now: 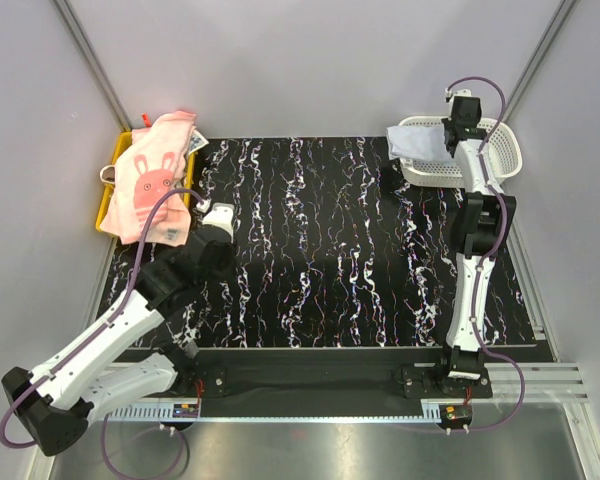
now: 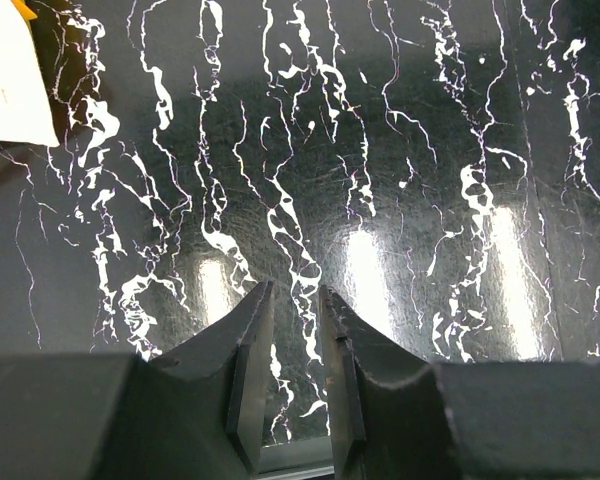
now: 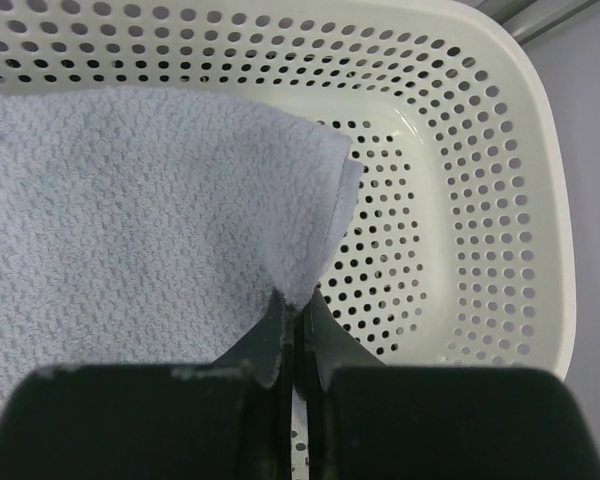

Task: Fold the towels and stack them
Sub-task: Neatly place the folded towel into the bin

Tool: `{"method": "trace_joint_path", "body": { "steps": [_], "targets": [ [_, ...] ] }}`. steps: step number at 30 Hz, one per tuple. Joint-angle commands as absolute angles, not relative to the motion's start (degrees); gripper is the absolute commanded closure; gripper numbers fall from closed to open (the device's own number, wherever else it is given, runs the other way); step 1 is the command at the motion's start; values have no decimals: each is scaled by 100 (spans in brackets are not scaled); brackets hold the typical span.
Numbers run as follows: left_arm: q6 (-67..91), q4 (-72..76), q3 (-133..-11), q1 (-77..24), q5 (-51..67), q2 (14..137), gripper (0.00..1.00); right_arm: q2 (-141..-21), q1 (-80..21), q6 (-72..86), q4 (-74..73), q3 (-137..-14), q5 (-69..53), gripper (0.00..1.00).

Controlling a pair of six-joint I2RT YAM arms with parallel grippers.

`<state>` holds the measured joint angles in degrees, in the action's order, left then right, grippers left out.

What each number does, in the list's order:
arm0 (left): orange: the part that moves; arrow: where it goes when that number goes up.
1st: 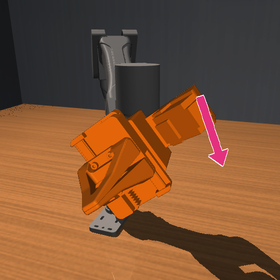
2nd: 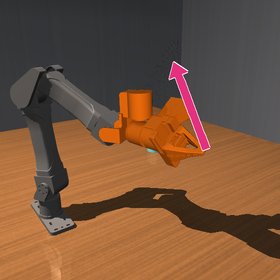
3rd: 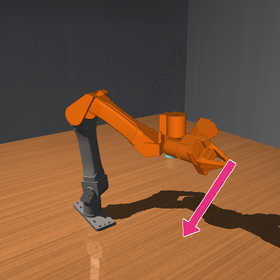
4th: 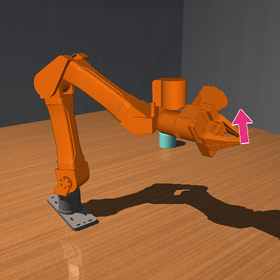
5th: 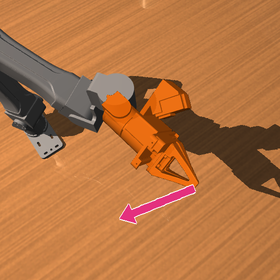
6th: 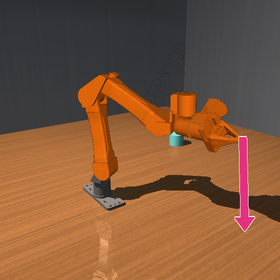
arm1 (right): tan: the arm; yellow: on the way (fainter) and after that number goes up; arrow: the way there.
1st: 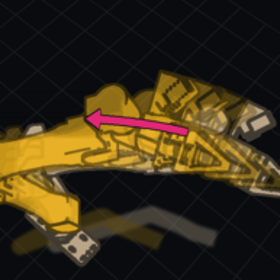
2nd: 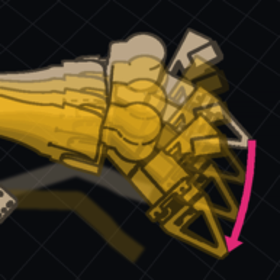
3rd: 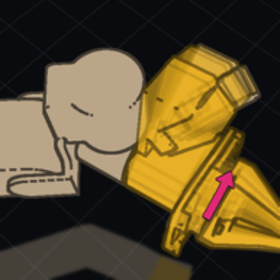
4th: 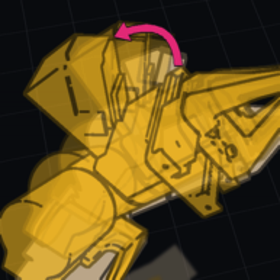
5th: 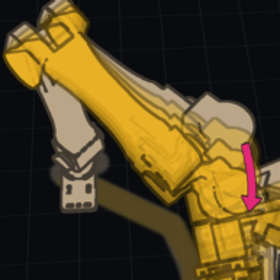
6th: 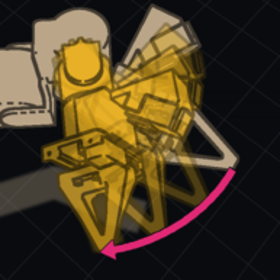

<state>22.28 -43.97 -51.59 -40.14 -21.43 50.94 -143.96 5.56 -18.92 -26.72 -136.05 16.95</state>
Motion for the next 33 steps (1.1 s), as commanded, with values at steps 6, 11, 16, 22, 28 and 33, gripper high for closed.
{"method": "trace_joint_path", "body": {
  "steps": [6,11,16,22,28,33],
  "targets": [
    [2109,-4122,-5186,-3999,-1960,5291,70,-14642,905,-1951,-2356,-13887,1284,100],
    [2109,-4104,-5221,-3990,-1811,5466,69,-14818,1063,-1855,-2329,-13896,1099,97],
    [2118,-4096,-5247,-3990,-1775,5511,67,-14889,1107,-1740,-2285,-13878,1195,60],
    [2118,-4069,-5247,-3990,-1784,5555,66,-14766,1186,-1521,-2329,-14001,1318,23],
    [2074,-4104,-5431,-3981,-1828,5528,65,-14267,1213,-775,-3057,-14492,1152,2],
    [2153,-4052,-5835,-3833,-1819,5581,63,-13100,1169,412,-3656,-14222,520,0]
  ]
}}
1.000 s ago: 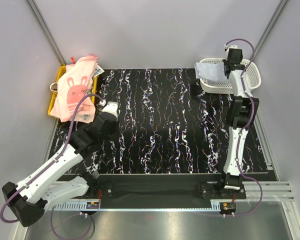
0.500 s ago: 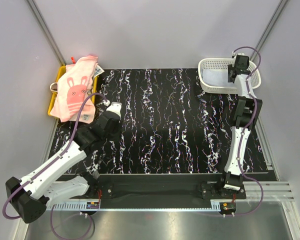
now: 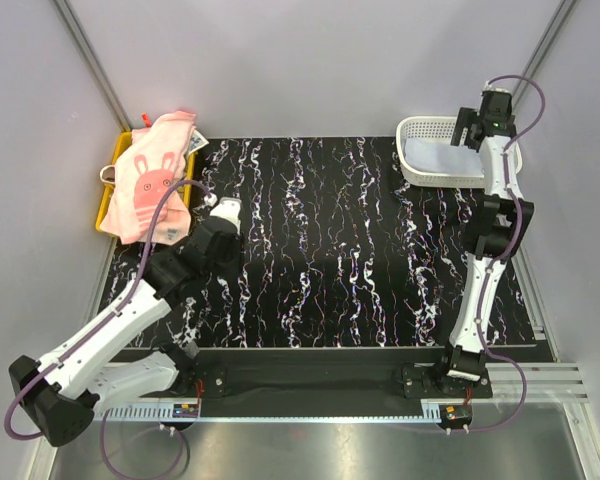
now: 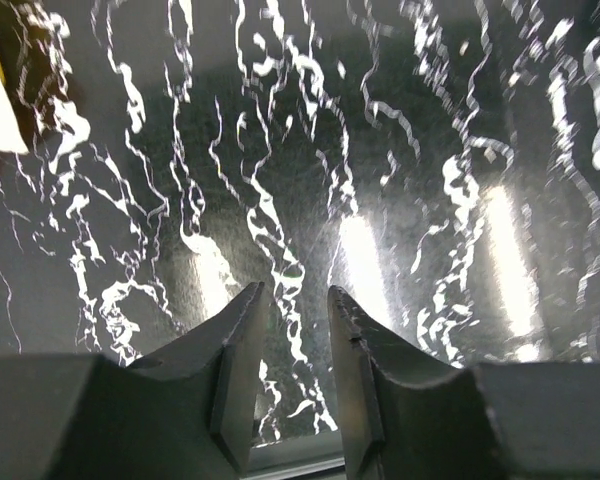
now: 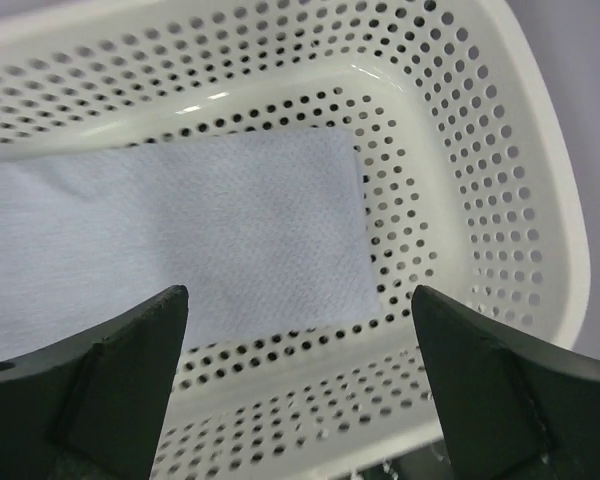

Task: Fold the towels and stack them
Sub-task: Neatly place the folded towel into the bin, then grab crumpled towel

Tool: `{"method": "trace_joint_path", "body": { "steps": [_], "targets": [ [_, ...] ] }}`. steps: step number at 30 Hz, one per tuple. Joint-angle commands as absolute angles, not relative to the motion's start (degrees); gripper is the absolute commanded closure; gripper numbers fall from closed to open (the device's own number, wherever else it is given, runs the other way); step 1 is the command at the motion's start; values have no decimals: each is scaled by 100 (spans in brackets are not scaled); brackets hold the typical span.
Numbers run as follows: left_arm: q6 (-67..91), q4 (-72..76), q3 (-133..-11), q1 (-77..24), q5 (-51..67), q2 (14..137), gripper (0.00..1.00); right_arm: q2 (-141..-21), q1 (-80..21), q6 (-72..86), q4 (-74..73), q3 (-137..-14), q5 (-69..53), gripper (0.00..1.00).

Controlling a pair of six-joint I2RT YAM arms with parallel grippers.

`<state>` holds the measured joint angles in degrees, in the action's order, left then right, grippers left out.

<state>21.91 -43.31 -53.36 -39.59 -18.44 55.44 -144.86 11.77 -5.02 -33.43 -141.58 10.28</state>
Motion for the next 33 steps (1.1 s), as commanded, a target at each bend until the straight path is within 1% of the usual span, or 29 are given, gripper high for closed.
{"method": "trace_joint_path", "body": {
  "steps": [1,3,4,5,7,8,9,10,11,12,14,16,19,21,22,23,25,33],
  "targets": [
    [2206,-4078,-5958,-3780,-1845,5651,63,-12861,1125,544,-3648,-14021,484,0],
    [2469,-4122,-6318,-3639,-1977,5896,61,-12360,854,833,-3490,-13222,379,0],
    [2618,-4096,-6398,-3439,-2178,6037,59,-11853,687,878,-3428,-12932,369,0],
    [2697,-4096,-6581,-3297,-2301,6142,54,-11587,329,966,-3236,-12276,395,0],
    [2943,-4009,-6714,-2771,-2600,6318,53,-10877,-147,1011,-2990,-11579,413,0],
    [3049,-3973,-6784,-2551,-2593,6528,50,-10655,-584,1185,-2736,-10897,404,0],
    [3163,-3955,-6829,-2105,-2584,6643,49,-10478,-780,1221,-2620,-10585,282,0],
    [3268,-3920,-6846,-1918,-2715,6784,48,-10155,-965,1265,-2515,-10295,264,0],
    [3461,-3911,-6881,-1777,-2916,6907,48,-10021,-1184,1448,-2322,-9770,290,0],
    [3532,-3833,-6856,-1488,-3066,7134,47,-9889,-1517,1494,-2199,-9504,186,0],
    [3533,-3411,-6838,-1205,-3050,7408,47,-9616,-1801,1791,-1935,-8881,150,0],
    [3559,-3209,-6969,-854,-3059,7961,47,-9467,-2178,1924,-1846,-8580,-148,0],
    [3420,-2981,-7529,-440,-2813,8680,46,-9247,-2740,1986,-1714,-7974,-45,0],
    [3270,-2927,-7838,-247,-2603,9033,46,-9080,-2926,2013,-1696,-7779,-44,0],
    [3226,-3057,-8014,-229,-2619,9453,44,-9018,-3049,2047,-1688,-7570,-44,0],
    [3243,-3172,-8311,-220,-2671,9622,44,-8939,-3102,2091,-1661,-7463,-35,0],
    [3391,-3426,-8533,-158,-2759,10017,43,-8693,-3233,2127,-1626,-7174,-44,0],
    [4016,-3674,-8675,-26,-2496,10389,38,-8253,-3270,1995,-1547,-6636,184,0]
  ]
}}
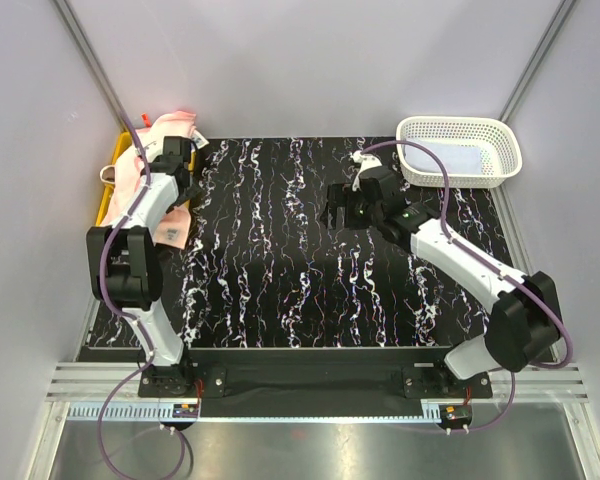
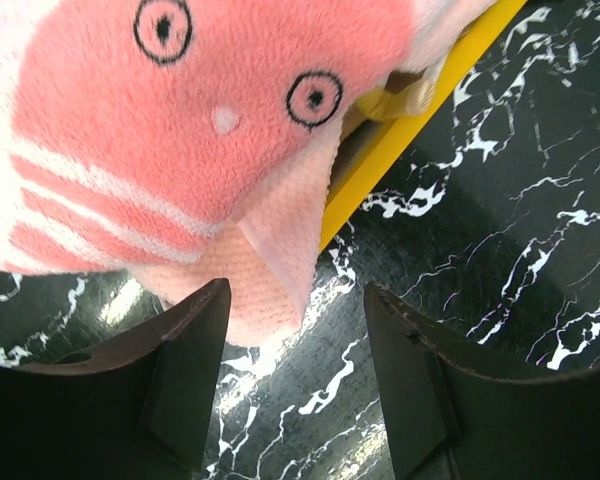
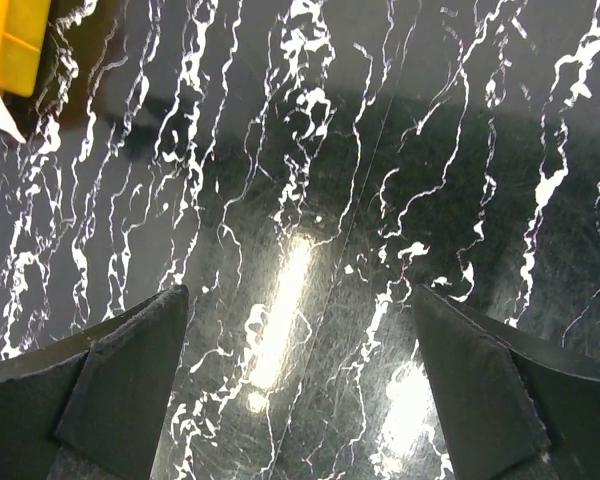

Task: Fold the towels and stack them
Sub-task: Grab crumpled towel

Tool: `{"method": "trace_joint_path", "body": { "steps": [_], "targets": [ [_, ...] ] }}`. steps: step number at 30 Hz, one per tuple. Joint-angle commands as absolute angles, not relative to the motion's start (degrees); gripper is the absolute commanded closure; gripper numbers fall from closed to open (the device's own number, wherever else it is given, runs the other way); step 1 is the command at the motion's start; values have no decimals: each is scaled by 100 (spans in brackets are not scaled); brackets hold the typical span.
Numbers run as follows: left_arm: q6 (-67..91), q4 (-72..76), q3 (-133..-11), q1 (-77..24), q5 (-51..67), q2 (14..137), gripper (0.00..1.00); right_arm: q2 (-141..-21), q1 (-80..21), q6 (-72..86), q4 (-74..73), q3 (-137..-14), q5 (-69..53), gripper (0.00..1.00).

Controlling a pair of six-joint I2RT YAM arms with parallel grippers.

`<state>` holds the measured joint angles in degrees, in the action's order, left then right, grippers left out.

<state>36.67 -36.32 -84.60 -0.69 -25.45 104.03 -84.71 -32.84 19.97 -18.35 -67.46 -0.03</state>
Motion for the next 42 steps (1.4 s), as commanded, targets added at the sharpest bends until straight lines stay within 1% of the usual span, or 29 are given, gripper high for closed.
{"method": "trace_joint_path", "body": {
  "steps": [1,3,9,19,20,25,26,29,30,32,33,35,36,37,39,42],
  "targets": [
    [4086,-3648,-8544,-26,-2513,10371,38,-8253,-3278,1986,-1538,-6575,193,0],
    [4157,-3543,-8438,-26,-2522,10327,35,-8209,-3278,1995,-1503,-6513,176,0],
    [4280,-3481,-8499,-9,-2356,10599,35,-8148,-3278,1995,-1494,-6416,141,0],
    [4526,-3516,-8675,-9,-2373,10784,41,-8165,-3270,1960,-1521,-6328,185,0],
    [4535,-3542,-8684,122,-2382,10836,41,-8156,-3278,1951,-1521,-6328,185,0],
    [4535,-3472,-8596,202,-2338,10881,48,-8165,-3270,1951,-1521,-6311,202,0],
    [4535,-3446,-8570,237,-2294,10881,52,-8182,-3278,1951,-1512,-6319,193,0],
    [4509,-3271,-8377,264,-2180,10837,58,-8226,-3278,1942,-1503,-6328,255,0],
    [4491,-3243,-8289,272,-2171,10793,62,-8235,-3278,1942,-1503,-6328,246,0],
    [4474,-3147,-8236,290,-2153,10758,66,-8235,-3278,1942,-1512,-6337,246,0],
    [4413,-3129,-8218,307,-2145,10732,72,-8227,-3278,1942,-1512,-6337,246,0],
    [4386,-3129,-8253,351,-2136,10714,77,-8200,-3278,1942,-1529,-6346,246,0],
    [4325,-3103,-8288,352,-2101,10696,85,-8183,-3278,1942,-1521,-6346,255,0],
    [4281,-3085,-8314,360,-2074,10679,89,-8183,-3278,1942,-1529,-6346,255,0],
    [4158,-3041,-8402,369,-2057,10635,100,-8165,-3270,1934,-1538,-6354,272,0],
    [3991,-3014,-8525,360,-1995,10538,100,-8147,-3278,1925,-1538,-6354,281,0]
  ]
}}
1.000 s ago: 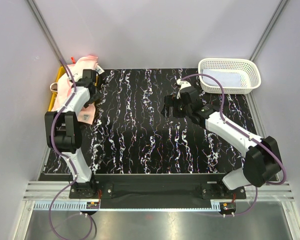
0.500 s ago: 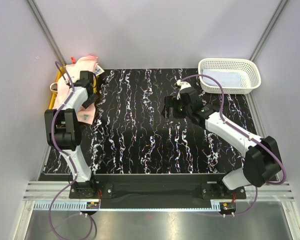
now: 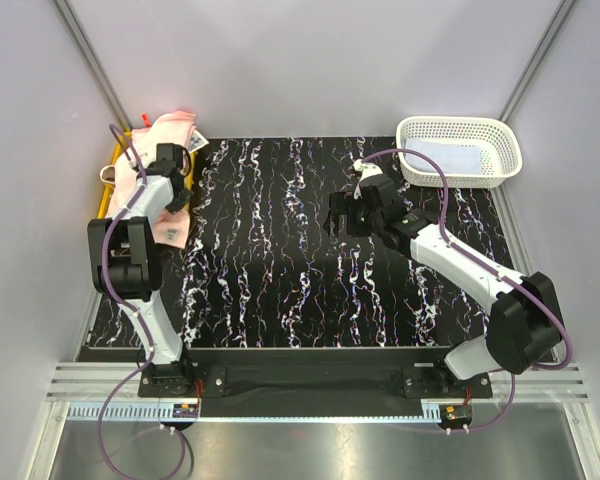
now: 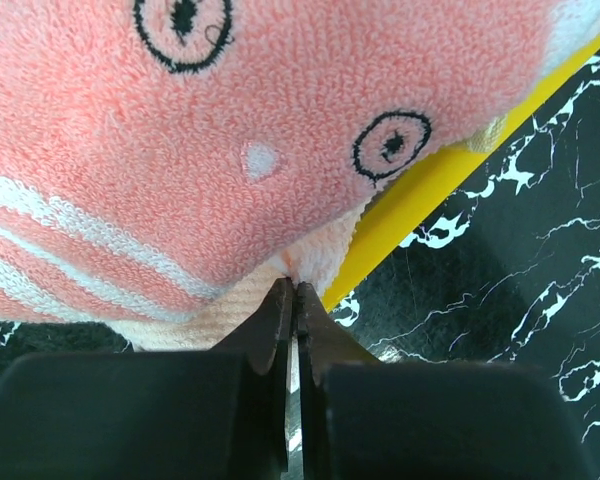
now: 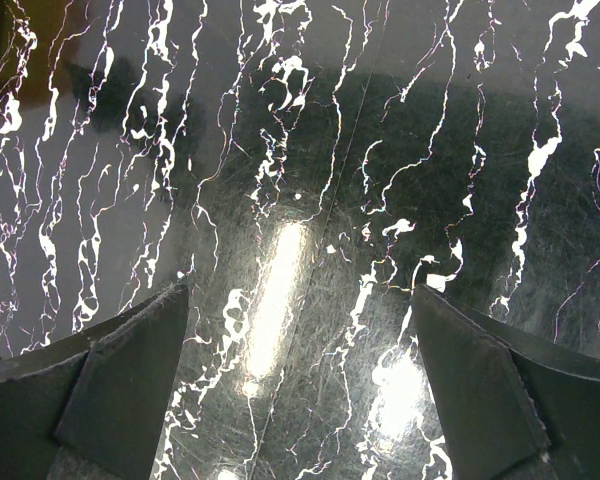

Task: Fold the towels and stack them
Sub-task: Grab crumpled towel, then move the towel to the center of the board

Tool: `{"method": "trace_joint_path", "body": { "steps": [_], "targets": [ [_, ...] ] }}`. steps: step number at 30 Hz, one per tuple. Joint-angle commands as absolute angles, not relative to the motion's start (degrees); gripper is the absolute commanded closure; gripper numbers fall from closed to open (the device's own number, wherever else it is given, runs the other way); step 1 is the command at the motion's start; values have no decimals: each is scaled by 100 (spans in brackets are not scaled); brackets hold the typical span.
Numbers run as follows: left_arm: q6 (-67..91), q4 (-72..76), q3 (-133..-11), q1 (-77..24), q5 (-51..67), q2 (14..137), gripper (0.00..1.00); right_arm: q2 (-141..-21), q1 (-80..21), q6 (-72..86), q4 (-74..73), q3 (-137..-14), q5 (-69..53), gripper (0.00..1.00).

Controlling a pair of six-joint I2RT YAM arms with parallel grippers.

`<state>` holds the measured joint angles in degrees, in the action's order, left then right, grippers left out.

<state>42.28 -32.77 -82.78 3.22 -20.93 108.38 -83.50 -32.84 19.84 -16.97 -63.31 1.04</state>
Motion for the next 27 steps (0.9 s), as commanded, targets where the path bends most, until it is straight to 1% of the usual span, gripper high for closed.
{"method": "trace_joint_path", "body": {
  "steps": [1,8,12,22,23,27],
  "targets": [
    [3955,-3006,-8560,360,-1960,10468,100,-8156,-3278,1934,-1547,-6354,281,0],
    [3665,-2971,-9026,360,-1267,9985,100,-8147,-3278,1934,-1582,-6433,264,0],
    [3551,-3181,-9692,343,-1002,9686,100,-8156,-3278,1907,-1617,-6504,281,0],
    [3182,-3717,-11038,26,-642,9448,100,-8130,-3278,1872,-1705,-6671,447,0],
    [3121,-3840,-11161,-261,-676,9457,100,-8112,-3278,1855,-1722,-6680,492,0],
    [2936,-4025,-11583,-843,-800,9343,100,-8033,-3278,1837,-1810,-6776,764,0]
  ]
}}
